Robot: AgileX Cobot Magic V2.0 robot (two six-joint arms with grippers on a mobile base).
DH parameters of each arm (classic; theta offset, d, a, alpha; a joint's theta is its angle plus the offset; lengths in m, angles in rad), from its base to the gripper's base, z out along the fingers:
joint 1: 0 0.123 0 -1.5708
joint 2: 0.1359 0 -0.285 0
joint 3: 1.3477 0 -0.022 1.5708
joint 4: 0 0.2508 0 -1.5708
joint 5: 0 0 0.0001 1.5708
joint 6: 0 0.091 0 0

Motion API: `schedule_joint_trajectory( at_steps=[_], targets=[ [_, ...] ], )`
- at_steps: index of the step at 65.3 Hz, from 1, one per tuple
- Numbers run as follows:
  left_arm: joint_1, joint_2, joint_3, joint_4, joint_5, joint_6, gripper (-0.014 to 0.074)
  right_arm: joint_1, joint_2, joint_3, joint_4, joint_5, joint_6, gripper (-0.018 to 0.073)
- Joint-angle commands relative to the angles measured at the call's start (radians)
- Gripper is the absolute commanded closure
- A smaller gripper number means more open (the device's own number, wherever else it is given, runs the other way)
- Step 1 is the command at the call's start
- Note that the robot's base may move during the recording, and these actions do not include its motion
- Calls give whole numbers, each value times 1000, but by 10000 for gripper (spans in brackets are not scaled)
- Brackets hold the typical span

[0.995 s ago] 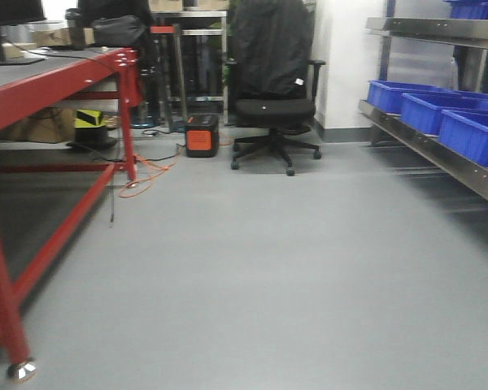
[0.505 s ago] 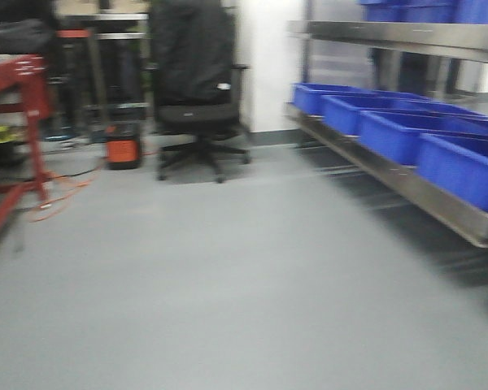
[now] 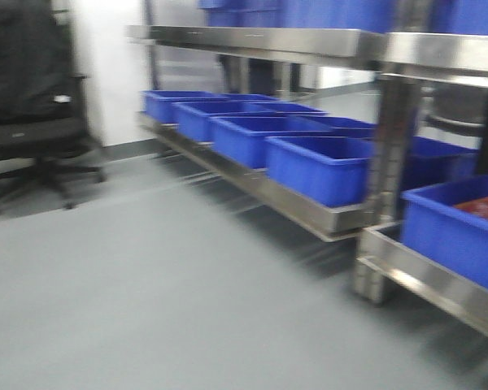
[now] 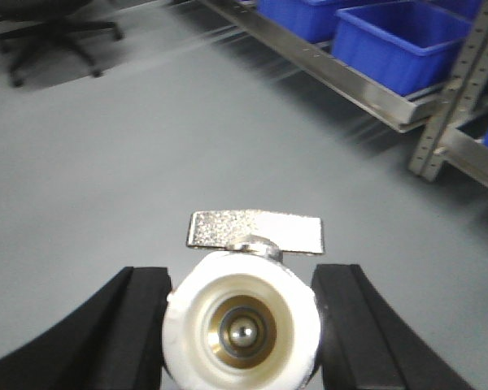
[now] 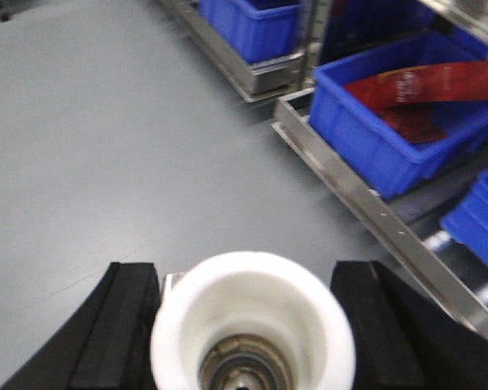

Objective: Place valve from conveyor to right shelf box
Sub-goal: 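Drive the base away from the conveyor to the shelf of blue bins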

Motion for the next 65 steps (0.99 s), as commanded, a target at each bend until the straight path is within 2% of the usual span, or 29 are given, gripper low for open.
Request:
schedule_joint_trajectory(
  at_steps=[1, 65],
  targets=[
    [-4, -7, -3, -5, -51, -1, 707, -1, -6, -10, -4, -66, -5, 727],
    [-4, -6, -3, -5, -57, -1, 707, -1, -6, -10, -4, -66, -5, 727]
  ],
)
